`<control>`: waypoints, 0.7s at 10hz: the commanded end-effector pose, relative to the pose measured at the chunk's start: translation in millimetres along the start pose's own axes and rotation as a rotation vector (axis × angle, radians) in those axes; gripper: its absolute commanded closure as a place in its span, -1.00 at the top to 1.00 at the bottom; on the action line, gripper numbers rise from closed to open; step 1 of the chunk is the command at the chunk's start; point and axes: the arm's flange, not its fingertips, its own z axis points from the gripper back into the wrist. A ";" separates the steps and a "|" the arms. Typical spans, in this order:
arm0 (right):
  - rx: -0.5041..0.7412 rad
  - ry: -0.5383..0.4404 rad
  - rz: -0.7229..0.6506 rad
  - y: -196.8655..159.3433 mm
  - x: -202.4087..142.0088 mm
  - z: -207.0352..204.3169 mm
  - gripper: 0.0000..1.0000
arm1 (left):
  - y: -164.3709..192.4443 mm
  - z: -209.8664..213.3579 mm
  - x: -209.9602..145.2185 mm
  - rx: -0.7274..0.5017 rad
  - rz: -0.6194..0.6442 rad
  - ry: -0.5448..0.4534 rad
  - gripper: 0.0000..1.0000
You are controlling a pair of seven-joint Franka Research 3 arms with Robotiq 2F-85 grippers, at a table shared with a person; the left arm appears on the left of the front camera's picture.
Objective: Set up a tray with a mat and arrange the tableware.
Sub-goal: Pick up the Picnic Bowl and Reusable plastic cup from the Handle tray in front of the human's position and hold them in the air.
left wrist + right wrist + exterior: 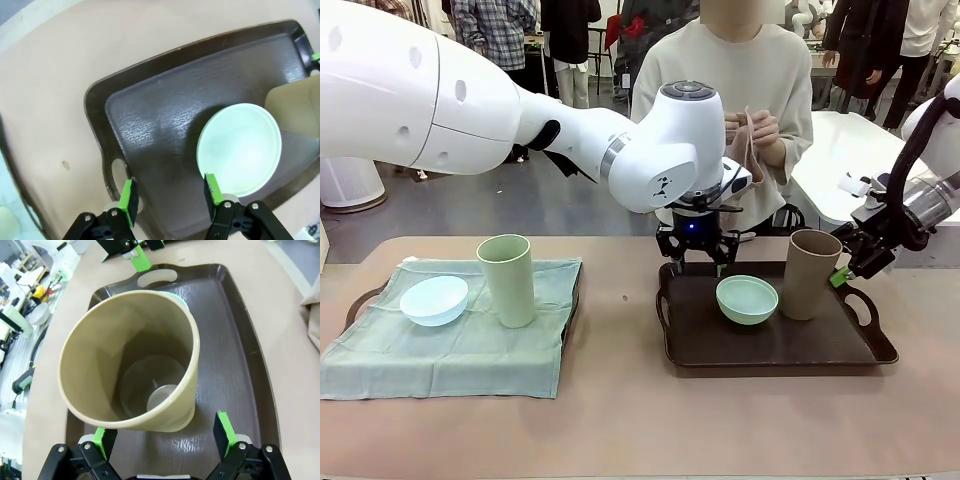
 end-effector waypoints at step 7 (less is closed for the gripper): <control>0.018 0.059 0.087 1.3 6.1 -34.1 1.00 | -21.2 -29.2 12.7 -0.071 0.060 0.063 0.40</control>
